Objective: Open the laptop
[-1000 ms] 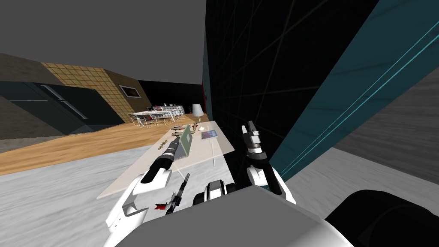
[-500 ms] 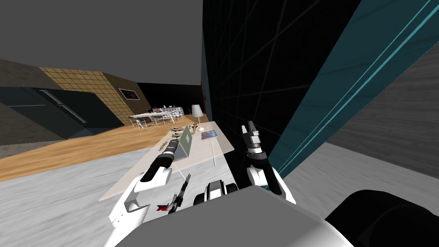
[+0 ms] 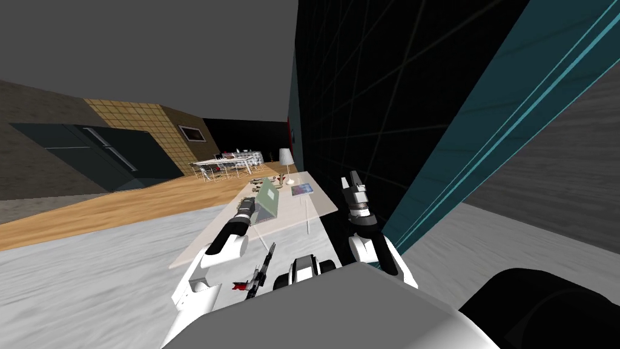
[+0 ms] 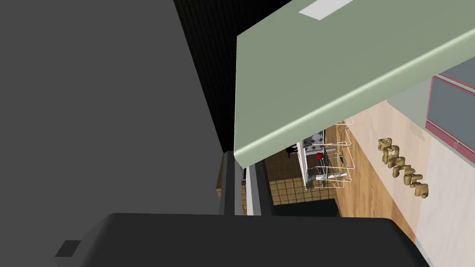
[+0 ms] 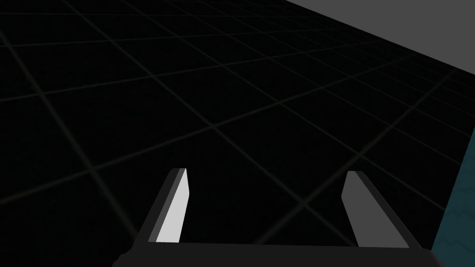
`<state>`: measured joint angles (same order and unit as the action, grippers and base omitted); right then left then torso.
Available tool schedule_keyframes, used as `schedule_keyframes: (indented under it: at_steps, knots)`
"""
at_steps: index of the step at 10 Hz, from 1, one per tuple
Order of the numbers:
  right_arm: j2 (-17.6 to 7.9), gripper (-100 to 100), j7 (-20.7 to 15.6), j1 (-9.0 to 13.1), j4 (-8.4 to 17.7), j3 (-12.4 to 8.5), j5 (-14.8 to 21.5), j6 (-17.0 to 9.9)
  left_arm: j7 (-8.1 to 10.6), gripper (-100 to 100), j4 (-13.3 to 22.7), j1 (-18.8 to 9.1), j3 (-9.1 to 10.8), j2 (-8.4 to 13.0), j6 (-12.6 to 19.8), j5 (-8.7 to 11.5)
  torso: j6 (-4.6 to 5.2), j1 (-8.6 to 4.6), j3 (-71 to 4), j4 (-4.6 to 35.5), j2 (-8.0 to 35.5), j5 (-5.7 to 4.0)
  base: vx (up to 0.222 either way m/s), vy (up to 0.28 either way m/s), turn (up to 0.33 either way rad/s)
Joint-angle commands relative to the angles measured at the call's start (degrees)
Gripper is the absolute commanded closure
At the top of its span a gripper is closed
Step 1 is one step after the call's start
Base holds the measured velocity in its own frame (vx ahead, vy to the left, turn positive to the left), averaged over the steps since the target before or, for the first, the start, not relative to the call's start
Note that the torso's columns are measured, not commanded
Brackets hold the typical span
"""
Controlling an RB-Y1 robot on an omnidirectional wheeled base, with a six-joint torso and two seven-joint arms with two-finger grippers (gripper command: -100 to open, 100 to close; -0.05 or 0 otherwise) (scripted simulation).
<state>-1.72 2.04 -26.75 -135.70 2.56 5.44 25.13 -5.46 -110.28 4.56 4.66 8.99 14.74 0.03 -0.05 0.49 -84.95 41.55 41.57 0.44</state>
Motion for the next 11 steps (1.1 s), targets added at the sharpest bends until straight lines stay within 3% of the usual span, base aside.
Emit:
schedule_keyframes:
  at_steps: [1,2,11]
  knots:
    - [0.0,0,0.0,0.0,0.0,0.0,0.0,0.0,0.92,100,0.5,0.2,0.18,-0.7,-0.5,0.8,0.15,-0.25,0.0,0.1,0.0,-0.10,-0.012,0.057,0.028]
    - [0.0,0,0.0,0.0,0.0,0.0,0.0,0.0,0.72,-100,2.4,0.1,0.33,-0.7,-2.3,0.3,0.24,-0.69,0.1,0.4,0.2,-0.36,-0.008,-0.010,0.022]
    - [0.0,0,0.0,0.0,0.0,0.0,0.0,0.0,-1.23,-100,10.2,-0.3,0.46,-0.8,-10.4,-2.7,0.03,-0.51,0.4,0.8,0.8,-0.49,-0.003,-0.049,0.010]
